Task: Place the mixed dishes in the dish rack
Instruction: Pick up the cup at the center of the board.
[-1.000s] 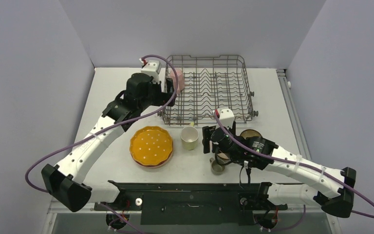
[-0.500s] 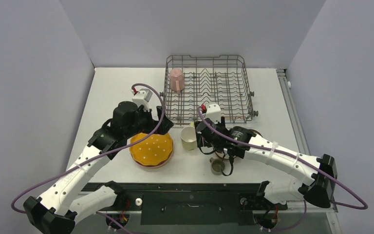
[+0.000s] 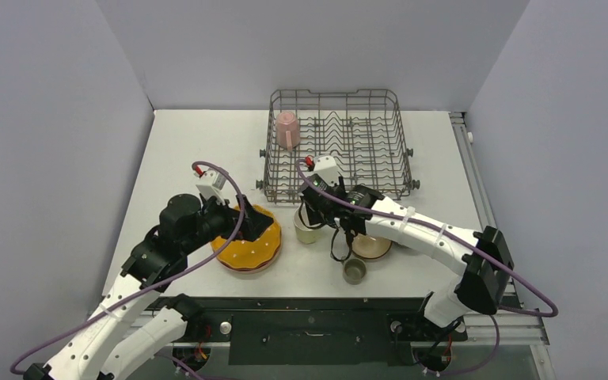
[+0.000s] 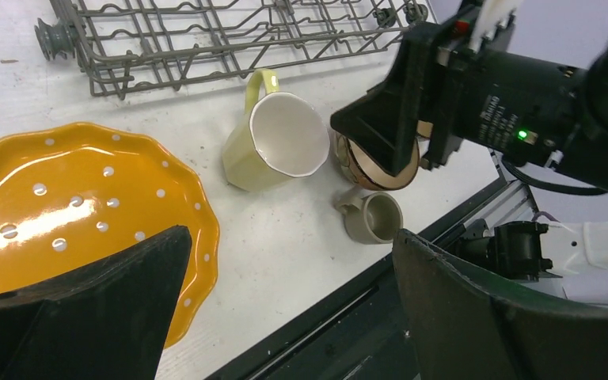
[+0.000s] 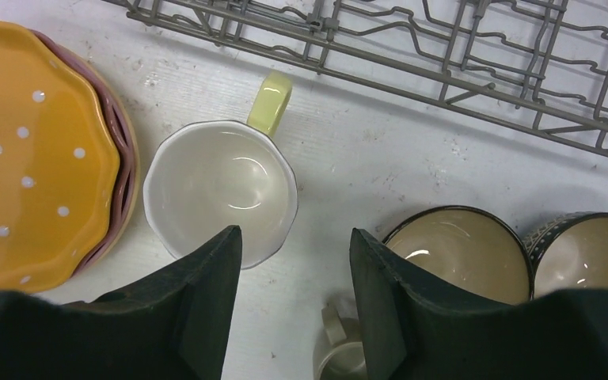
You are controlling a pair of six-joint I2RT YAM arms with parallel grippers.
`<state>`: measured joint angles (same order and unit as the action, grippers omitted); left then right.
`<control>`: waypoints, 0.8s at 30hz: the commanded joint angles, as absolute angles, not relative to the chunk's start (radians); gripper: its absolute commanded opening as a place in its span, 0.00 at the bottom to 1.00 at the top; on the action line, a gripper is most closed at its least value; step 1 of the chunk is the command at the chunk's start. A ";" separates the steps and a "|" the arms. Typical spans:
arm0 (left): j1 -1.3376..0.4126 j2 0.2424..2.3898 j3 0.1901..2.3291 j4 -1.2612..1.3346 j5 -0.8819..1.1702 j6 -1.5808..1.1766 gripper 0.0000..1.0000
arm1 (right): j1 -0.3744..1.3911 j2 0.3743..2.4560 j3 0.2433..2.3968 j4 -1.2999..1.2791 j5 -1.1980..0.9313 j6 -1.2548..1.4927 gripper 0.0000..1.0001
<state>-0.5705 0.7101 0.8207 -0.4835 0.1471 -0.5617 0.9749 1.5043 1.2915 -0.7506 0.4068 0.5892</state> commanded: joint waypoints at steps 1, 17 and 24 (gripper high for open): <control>-0.568 0.647 0.779 -0.476 0.172 -0.594 0.96 | 0.956 1.571 1.354 -0.729 0.406 0.555 0.47; -0.568 0.536 0.678 -0.506 0.190 -0.593 0.96 | 0.915 1.750 1.456 -0.755 0.384 0.520 0.39; -0.568 0.530 0.660 -0.505 0.195 -0.585 0.96 | 0.907 1.793 1.467 -0.759 0.366 0.512 0.34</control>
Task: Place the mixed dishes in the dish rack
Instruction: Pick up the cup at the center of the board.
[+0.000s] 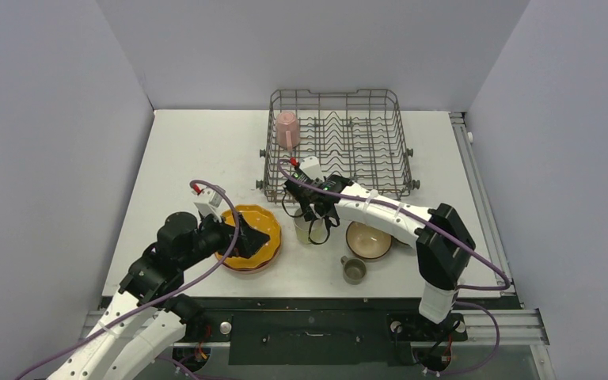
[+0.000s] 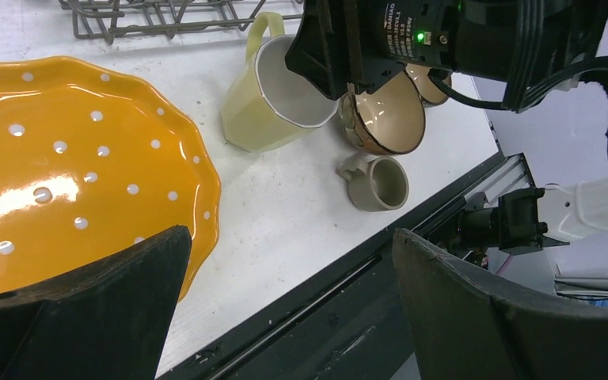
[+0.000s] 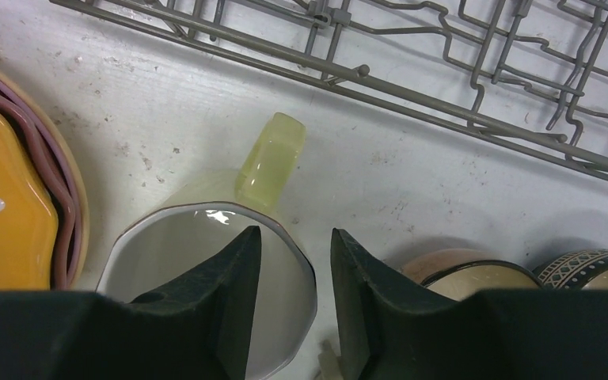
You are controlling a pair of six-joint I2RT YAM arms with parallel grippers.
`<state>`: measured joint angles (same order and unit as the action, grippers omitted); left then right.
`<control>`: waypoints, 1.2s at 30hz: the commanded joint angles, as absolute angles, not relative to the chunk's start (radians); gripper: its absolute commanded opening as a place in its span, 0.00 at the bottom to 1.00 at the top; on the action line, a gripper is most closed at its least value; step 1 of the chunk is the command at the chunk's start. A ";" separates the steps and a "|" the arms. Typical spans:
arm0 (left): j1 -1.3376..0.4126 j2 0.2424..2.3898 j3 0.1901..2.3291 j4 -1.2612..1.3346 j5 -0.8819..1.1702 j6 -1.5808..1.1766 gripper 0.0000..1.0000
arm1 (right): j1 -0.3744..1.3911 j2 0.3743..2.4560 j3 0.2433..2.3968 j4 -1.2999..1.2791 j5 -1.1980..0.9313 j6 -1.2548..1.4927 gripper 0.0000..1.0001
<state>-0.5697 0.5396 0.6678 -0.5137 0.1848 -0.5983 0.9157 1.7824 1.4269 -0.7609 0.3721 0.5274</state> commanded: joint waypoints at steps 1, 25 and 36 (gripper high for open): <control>-0.568 0.529 0.659 -0.505 0.194 -0.585 0.96 | 0.906 1.795 1.465 -0.758 0.362 0.513 0.33; -0.568 0.533 0.620 -0.429 0.237 -0.661 0.96 | 0.911 1.670 1.316 -0.658 0.296 0.528 0.00; -0.568 0.518 0.572 -0.347 0.279 -0.744 0.96 | 0.926 1.494 1.165 -0.580 0.306 0.586 0.00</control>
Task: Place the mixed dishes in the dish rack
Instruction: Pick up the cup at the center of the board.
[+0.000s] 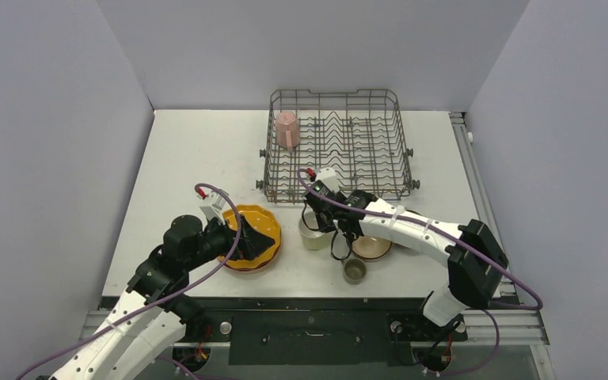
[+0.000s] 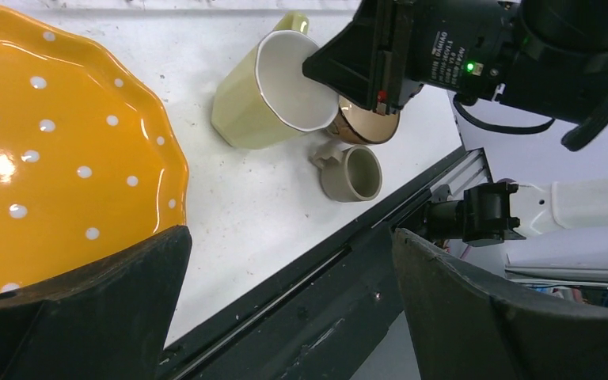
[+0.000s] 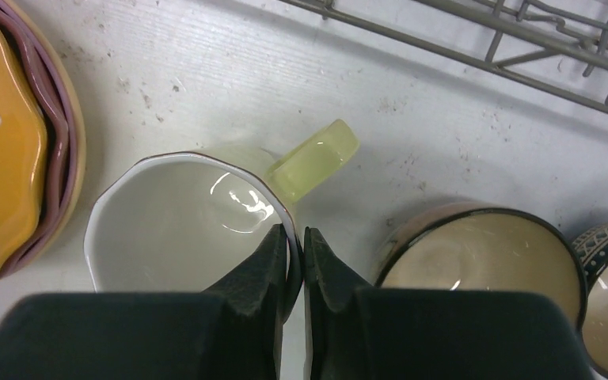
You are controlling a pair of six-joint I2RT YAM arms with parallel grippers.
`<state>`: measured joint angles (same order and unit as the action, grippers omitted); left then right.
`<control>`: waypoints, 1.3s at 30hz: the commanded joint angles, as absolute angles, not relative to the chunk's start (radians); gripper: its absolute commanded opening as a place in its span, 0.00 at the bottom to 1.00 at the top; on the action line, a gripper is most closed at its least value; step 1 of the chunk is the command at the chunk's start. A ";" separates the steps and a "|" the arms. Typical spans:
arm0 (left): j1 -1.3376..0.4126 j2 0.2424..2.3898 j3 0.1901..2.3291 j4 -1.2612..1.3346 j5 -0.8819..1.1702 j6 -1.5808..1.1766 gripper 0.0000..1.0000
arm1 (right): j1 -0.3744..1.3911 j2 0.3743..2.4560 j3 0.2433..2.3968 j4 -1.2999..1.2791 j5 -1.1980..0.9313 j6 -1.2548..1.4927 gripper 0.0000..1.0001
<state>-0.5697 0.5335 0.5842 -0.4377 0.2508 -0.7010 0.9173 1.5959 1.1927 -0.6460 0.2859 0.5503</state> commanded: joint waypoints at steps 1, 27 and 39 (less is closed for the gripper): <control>-0.568 0.517 0.567 -0.344 0.279 -0.753 0.96 | 0.927 1.468 1.155 -0.575 0.307 0.597 0.00; -0.566 0.447 0.421 0.003 0.383 -1.061 0.96 | 0.958 0.945 0.880 -0.330 0.262 0.829 0.00; -0.566 0.415 0.364 0.265 0.405 -1.242 0.96 | 0.966 0.731 0.799 -0.150 0.197 0.904 0.00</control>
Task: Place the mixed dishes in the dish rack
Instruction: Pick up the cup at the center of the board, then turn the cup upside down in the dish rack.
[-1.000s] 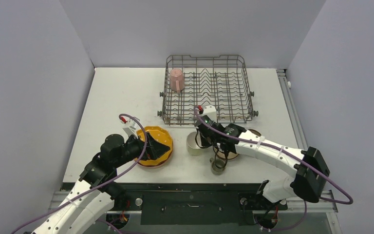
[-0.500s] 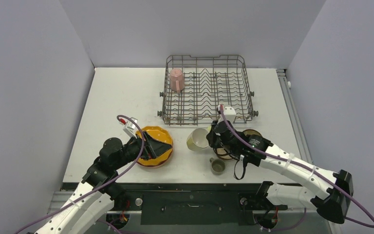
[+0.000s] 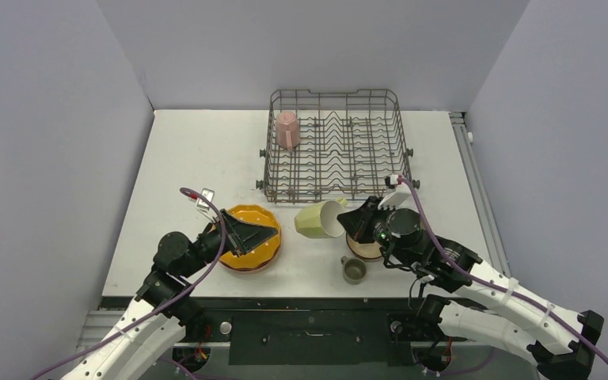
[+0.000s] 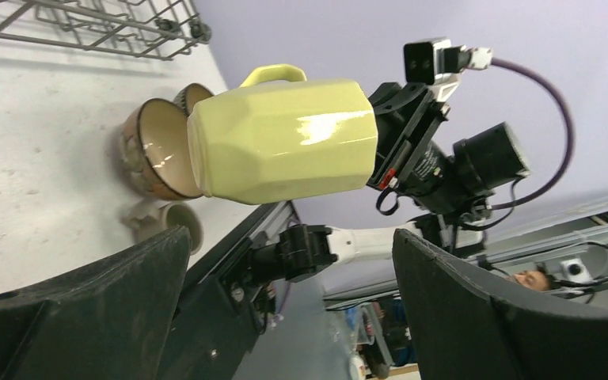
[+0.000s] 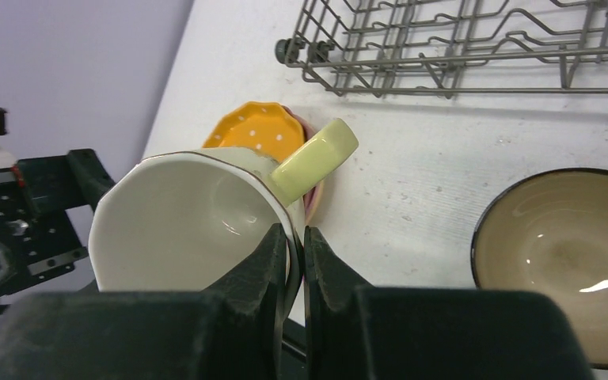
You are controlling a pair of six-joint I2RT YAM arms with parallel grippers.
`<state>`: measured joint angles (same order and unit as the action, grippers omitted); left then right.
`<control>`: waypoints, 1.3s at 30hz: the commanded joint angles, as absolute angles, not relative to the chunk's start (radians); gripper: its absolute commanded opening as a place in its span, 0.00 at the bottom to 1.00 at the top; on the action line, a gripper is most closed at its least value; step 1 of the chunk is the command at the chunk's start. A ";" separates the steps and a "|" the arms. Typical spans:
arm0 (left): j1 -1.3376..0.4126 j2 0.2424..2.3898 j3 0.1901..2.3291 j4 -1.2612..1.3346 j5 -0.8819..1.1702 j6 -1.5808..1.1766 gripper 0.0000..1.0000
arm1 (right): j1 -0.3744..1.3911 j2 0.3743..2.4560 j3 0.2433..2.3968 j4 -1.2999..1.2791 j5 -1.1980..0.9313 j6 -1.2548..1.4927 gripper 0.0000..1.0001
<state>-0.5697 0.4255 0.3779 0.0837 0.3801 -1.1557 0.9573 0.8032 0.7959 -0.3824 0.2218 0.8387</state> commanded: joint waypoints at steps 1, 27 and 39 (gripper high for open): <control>-0.566 0.416 0.357 0.298 0.404 -1.264 0.96 | 0.969 0.723 0.793 -0.130 0.195 0.906 0.00; -0.566 0.449 0.312 0.648 0.379 -1.467 0.96 | 1.152 0.715 0.707 0.385 0.261 0.892 0.00; -0.566 0.497 0.282 0.822 0.385 -1.565 0.96 | 1.180 0.765 0.700 0.504 0.243 0.860 0.00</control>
<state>-0.5686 0.4927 0.2798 0.6857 0.3752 -1.5257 1.1660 0.7628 0.6811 0.2733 0.2466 0.8555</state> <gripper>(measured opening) 0.965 0.056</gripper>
